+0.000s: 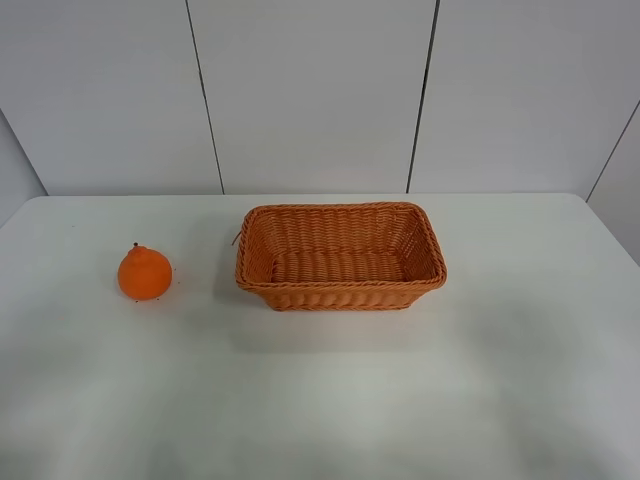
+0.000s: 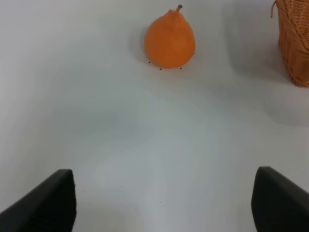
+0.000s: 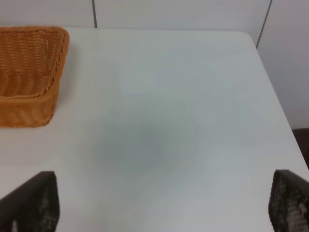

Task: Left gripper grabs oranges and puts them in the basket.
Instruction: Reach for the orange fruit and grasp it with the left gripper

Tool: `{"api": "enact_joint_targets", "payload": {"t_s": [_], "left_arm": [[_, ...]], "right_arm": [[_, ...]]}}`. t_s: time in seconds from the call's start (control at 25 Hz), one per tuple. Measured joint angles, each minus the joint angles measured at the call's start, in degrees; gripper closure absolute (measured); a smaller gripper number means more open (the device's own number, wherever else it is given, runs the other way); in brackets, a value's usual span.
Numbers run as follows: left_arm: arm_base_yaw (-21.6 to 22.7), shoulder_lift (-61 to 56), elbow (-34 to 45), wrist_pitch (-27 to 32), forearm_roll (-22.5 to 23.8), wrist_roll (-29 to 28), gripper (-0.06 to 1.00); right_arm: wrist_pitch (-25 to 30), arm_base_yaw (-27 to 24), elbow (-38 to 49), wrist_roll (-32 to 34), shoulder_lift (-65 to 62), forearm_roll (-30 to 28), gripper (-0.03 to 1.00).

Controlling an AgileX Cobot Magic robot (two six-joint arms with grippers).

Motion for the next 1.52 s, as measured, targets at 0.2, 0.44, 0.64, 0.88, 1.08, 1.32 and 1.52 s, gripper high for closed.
{"api": "enact_joint_targets", "payload": {"t_s": [0.2, 0.44, 0.64, 0.88, 1.08, 1.32, 1.52], "left_arm": [[0.0, 0.0, 0.0, 0.0, 0.0, 0.0, 0.1], [0.0, 0.0, 0.0, 0.0, 0.0, 0.0, 0.1], [0.0, 0.0, -0.31, -0.7, 0.0, 0.0, 0.1], [0.0, 7.58, -7.33, -1.42, 0.0, 0.86, 0.1], [0.0, 25.31, -17.44, -2.93, 0.0, 3.93, 0.1], [0.0, 48.59, -30.34, -3.7, 0.0, 4.12, 0.1], [0.0, 68.09, -42.24, -3.24, 0.0, 4.12, 0.1]], "right_arm": [[0.0, 0.0, 0.0, 0.0, 0.0, 0.0, 0.27], [0.0, 0.0, 0.0, 0.0, 0.0, 0.0, 0.27], [0.0, 0.0, 0.0, 0.0, 0.0, 0.0, 0.27], [0.0, 0.0, 0.0, 0.0, 0.0, 0.0, 0.27], [0.0, 0.0, 0.0, 0.0, 0.0, 0.0, 0.27], [0.0, 0.0, 0.0, 0.0, 0.0, 0.0, 0.27], [0.0, 0.0, 0.0, 0.0, 0.0, 0.0, 0.27]]}}
